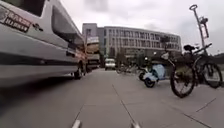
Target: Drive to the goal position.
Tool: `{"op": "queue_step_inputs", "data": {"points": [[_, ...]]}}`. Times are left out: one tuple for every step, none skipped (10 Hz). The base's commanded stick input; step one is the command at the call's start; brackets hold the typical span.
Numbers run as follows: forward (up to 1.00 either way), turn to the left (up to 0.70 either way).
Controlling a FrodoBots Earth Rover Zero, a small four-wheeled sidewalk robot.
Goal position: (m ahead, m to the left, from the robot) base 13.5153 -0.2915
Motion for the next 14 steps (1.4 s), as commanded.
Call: {"op": "queue_step_inputs", "data": {"points": [[0.70,0.00],[0.70,0.00],[0.70,0.00],[0.70,0.00],[0.70,0.00],[0.70,0.00],[0.48,0.00],[0.03,0.00],[0.00,0.00],[0.00,0.00],[0.00,0.00],[0.00,0.00],[0.00,0.00],[0.00,0.00]]}}
